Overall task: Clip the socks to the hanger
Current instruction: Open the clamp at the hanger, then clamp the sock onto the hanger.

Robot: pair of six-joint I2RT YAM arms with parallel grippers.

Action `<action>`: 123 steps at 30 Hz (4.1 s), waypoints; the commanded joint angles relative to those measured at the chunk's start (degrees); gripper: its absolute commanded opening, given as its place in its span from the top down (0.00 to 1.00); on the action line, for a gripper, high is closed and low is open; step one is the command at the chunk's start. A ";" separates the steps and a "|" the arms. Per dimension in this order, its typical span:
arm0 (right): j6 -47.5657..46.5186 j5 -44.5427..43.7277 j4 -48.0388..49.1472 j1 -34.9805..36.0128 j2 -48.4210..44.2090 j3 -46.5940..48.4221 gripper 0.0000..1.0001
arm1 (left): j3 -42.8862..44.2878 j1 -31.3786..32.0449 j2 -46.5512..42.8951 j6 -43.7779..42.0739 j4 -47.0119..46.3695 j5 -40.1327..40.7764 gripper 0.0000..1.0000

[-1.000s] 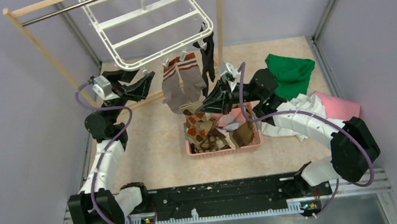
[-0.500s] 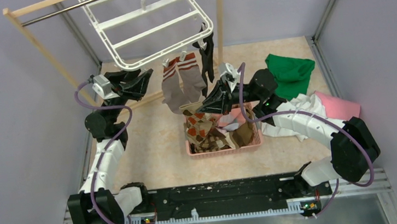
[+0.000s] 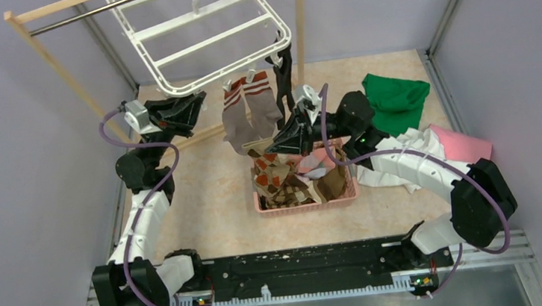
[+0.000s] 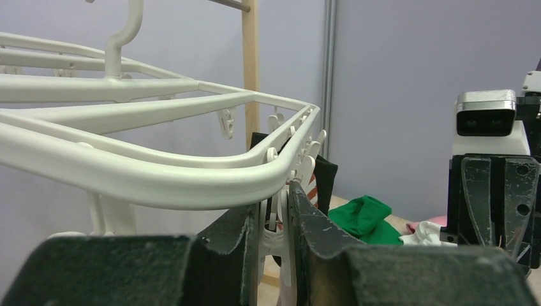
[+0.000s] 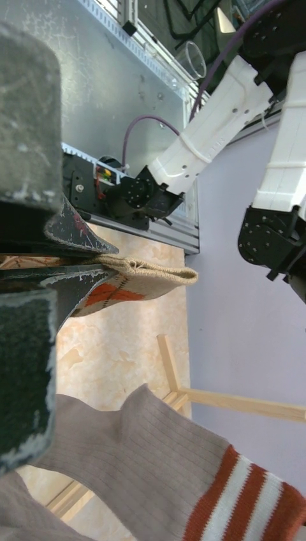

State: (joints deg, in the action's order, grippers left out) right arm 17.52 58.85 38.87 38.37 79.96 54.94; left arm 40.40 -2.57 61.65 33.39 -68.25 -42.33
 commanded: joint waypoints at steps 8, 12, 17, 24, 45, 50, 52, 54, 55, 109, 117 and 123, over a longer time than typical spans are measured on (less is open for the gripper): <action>0.69 -10.68 -13.31 5.99 8.24 18.92 1.00 | 1.99 0.63 -2.09 4.56 -0.04 1.76 0.92; 2.11 -14.21 -15.38 7.13 11.37 23.05 1.00 | 1.63 0.83 -2.09 5.37 -0.70 1.90 0.92; 3.30 -15.52 -15.84 7.38 14.45 25.92 1.00 | 1.36 0.99 -1.86 6.31 -1.88 2.05 0.92; 6.52 -12.09 -11.24 7.42 18.06 28.29 1.00 | 1.15 1.07 -1.39 7.63 -3.76 1.87 0.92; 16.34 -13.21 -5.61 7.40 24.73 36.37 1.00 | 1.02 1.10 -1.36 9.51 -5.61 1.46 0.92; 15.96 -13.39 -5.62 7.42 24.45 36.46 1.00 | 0.80 1.08 -1.43 9.56 -5.65 1.50 0.92; 15.89 -13.77 -5.74 7.42 24.37 36.55 1.00 | 0.65 1.11 -1.37 9.68 -5.82 1.46 0.93; 15.88 -13.96 -5.37 7.33 24.28 36.64 1.00 | 0.64 1.07 -1.48 9.88 -5.93 1.39 0.93; 15.87 -13.96 -5.35 7.25 24.25 36.77 1.00 | 0.72 1.13 -1.52 9.86 -5.97 1.43 0.93; 17.78 -11.87 2.07 4.98 19.94 31.52 1.00 | -0.53 1.08 -4.01 9.56 -1.94 4.34 0.18; 14.72 -11.20 -1.54 4.80 18.74 30.37 0.92 | -4.48 1.08 -15.20 3.83 13.85 5.53 0.01; 12.06 -10.45 -4.11 4.34 17.51 29.65 0.82 | -4.73 1.14 -25.46 -3.91 32.32 5.59 0.01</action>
State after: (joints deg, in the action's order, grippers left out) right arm 32.42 47.27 35.51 43.22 101.84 84.82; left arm 35.75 -1.72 41.32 36.18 -49.47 -37.39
